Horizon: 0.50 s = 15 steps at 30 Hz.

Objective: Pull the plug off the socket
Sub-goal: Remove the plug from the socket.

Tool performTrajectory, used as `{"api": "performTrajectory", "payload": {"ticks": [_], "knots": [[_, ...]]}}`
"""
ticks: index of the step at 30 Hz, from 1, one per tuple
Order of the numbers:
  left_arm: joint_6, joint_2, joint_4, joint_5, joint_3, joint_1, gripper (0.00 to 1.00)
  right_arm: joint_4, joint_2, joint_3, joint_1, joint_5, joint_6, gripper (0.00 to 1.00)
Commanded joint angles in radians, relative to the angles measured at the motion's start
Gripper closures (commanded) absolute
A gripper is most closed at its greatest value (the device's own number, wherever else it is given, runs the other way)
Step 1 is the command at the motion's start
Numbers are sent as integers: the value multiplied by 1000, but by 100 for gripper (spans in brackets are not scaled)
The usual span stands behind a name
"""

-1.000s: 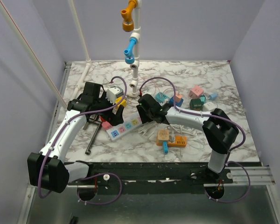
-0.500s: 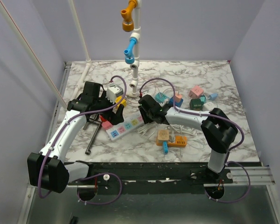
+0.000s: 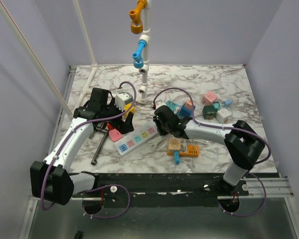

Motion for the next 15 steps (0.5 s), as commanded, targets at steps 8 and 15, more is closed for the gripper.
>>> {"api": "performTrajectory", "payload": {"ticks": [8, 15], "knots": [[-32, 70, 54, 112, -23, -28, 2, 630, -381, -414, 11, -167, -65, 99], [-63, 127, 39, 211, 2, -32, 1, 808, -397, -468, 11, -141, -42, 99]]}}
